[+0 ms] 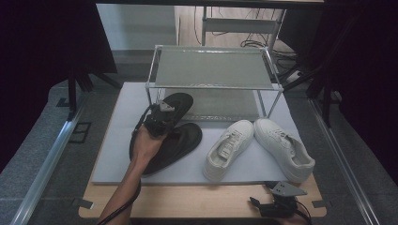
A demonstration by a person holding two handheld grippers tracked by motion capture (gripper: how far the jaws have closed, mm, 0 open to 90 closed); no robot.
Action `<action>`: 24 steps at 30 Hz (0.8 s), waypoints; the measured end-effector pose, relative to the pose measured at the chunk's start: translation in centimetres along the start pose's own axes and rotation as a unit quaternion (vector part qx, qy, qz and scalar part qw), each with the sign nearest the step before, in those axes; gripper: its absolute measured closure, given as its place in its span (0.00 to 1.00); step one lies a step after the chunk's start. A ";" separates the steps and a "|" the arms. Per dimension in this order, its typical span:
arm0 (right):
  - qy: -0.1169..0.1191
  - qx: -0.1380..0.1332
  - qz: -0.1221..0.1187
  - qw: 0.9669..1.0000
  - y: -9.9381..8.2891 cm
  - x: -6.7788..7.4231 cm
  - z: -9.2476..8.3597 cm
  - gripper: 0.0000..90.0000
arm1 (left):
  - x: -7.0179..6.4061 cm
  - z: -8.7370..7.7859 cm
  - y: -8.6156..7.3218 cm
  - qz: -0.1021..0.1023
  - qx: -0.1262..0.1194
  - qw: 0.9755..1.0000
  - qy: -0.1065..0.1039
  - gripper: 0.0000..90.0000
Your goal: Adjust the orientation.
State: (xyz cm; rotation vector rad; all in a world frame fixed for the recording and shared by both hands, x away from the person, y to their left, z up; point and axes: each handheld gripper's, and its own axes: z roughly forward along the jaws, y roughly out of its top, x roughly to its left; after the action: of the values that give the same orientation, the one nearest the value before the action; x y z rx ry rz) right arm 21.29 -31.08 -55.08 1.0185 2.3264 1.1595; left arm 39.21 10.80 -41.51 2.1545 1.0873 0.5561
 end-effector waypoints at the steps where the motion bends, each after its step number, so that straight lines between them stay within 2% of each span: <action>1: 0.000 0.000 0.000 1.000 0.0 0.0 0.0 0.15 | 0.0 0.3 0.2 -0.002 0.001 1.000 0.001 0.93; 6: 0.000 -0.001 0.000 1.000 0.0 0.0 0.0 0.15 | 0.1 1.8 0.9 -0.016 0.002 1.000 0.007 0.93; 11: 0.001 -0.001 0.000 1.000 0.0 0.0 0.0 0.15 | 0.2 3.2 1.7 -0.019 0.004 1.000 0.017 0.93; 24: 0.003 -0.002 0.001 1.000 0.0 -0.1 0.0 0.15 | 0.7 6.0 3.7 -0.010 0.001 0.999 0.047 0.93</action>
State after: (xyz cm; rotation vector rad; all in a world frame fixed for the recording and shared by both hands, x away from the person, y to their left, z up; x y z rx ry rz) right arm 21.32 -31.15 -55.09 1.0185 2.3274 1.1700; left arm 45.37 7.59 -42.94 2.1365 1.1584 0.6527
